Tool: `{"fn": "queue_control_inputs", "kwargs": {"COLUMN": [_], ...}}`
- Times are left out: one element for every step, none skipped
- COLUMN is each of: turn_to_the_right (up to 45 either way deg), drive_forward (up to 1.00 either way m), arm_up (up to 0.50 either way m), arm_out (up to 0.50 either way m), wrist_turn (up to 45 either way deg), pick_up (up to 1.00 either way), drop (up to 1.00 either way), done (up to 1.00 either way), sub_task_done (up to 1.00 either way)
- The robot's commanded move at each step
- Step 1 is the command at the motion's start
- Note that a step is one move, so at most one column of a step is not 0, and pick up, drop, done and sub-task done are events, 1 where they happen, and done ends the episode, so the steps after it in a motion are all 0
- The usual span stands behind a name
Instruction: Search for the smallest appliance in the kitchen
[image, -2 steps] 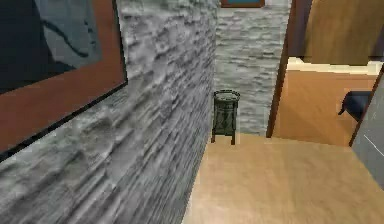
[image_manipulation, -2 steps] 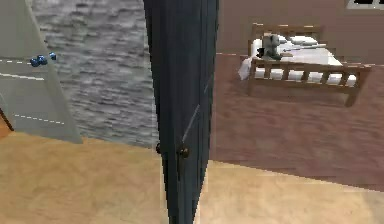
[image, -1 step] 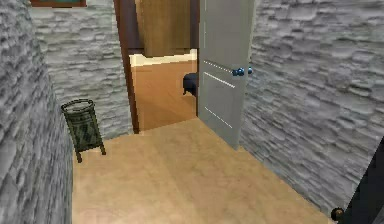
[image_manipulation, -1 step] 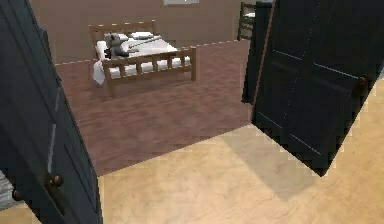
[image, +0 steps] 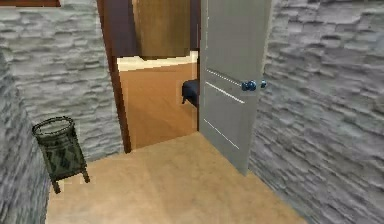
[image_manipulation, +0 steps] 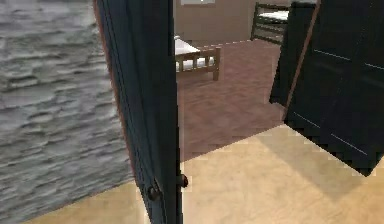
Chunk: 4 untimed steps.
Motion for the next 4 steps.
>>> {"fn": "queue_control_inputs", "kwargs": {"turn_to_the_right": [-6.0, 0.0, 0.0, -12.0], "drive_forward": [0.00, 1.00, 1.00, 0.00], "arm_up": [0.00, 0.00, 0.00, 0.00], "arm_out": [0.00, 0.00, 0.00, 0.00], "wrist_turn": [0.0, 0.0, 0.0, 0.0], "pick_up": [0.00, 0.00, 0.00, 0.00], "drop": [0.00, 0.00, 0.00, 0.00], "done": [0.00, 0.00, 0.00, 0.00], "sub_task_done": [0.00, 0.00, 0.00, 0.00]}}
